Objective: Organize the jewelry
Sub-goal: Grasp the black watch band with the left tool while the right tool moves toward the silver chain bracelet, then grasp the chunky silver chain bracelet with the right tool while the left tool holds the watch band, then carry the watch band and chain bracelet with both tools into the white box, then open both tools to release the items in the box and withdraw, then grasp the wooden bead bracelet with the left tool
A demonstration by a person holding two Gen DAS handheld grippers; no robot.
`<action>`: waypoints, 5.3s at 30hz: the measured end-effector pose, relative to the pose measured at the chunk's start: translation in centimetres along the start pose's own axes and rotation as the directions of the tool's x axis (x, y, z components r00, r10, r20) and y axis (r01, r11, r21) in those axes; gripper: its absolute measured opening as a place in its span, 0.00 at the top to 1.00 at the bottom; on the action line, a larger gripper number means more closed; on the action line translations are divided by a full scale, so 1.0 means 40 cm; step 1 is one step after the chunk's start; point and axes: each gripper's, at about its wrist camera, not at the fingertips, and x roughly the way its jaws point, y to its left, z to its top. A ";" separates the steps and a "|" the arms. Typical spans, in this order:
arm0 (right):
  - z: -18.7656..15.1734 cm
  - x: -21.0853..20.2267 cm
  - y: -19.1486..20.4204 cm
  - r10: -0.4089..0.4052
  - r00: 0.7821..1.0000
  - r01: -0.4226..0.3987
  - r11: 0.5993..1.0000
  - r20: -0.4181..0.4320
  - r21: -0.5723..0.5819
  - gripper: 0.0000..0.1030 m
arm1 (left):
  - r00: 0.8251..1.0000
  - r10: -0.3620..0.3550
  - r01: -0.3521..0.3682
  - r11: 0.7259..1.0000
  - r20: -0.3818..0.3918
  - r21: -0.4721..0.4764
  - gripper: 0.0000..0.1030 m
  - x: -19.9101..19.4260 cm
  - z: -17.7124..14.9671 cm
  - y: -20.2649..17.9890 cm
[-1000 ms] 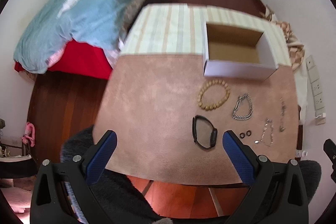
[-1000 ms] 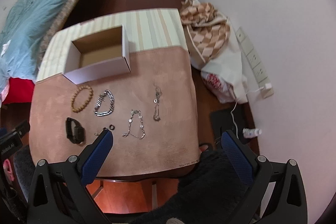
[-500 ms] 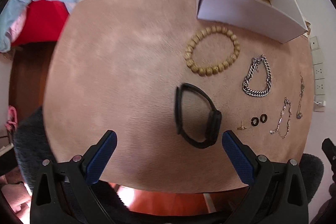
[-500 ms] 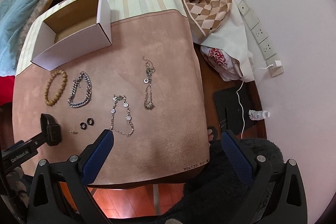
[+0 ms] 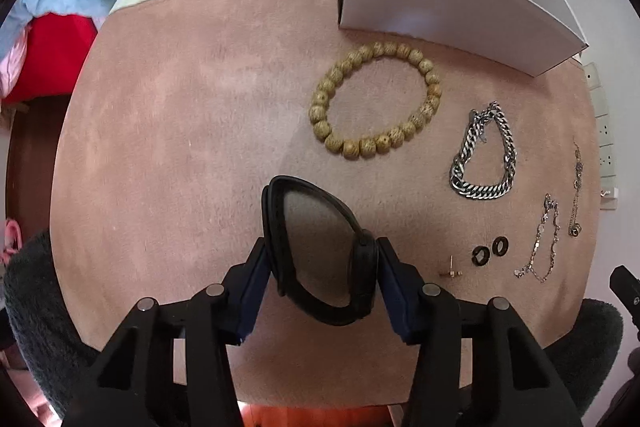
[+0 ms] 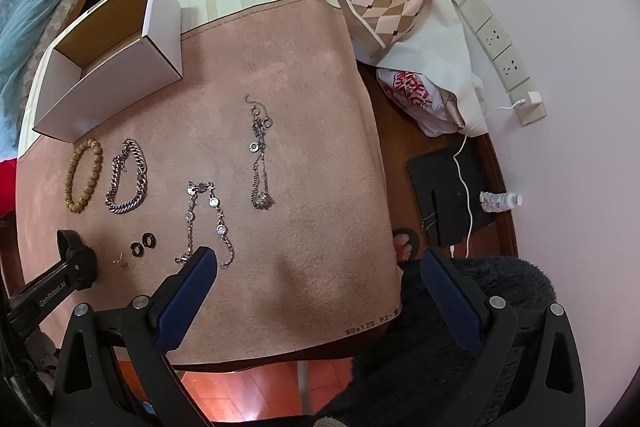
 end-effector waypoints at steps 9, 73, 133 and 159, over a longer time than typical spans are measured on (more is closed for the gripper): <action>0.021 -0.006 0.103 0.087 0.996 -0.087 0.995 0.014 -0.044 0.05 | 0.996 0.042 -0.040 0.999 0.076 -0.033 0.55 -0.056 0.016 0.094; 0.359 -0.303 0.320 0.411 0.881 -0.348 0.899 0.234 -0.266 0.97 | 0.944 -0.136 0.105 0.988 0.301 0.117 0.55 -0.339 0.356 0.016; 0.211 -0.296 0.288 0.143 0.928 -0.048 0.961 0.344 -0.272 0.05 | 0.890 0.079 -0.095 0.995 0.449 0.013 0.02 -0.446 0.203 0.061; -0.012 -0.034 0.119 0.142 0.966 -0.149 0.989 0.215 0.015 0.05 | 0.956 0.079 -0.079 0.997 0.282 -0.011 0.03 -0.167 0.062 0.112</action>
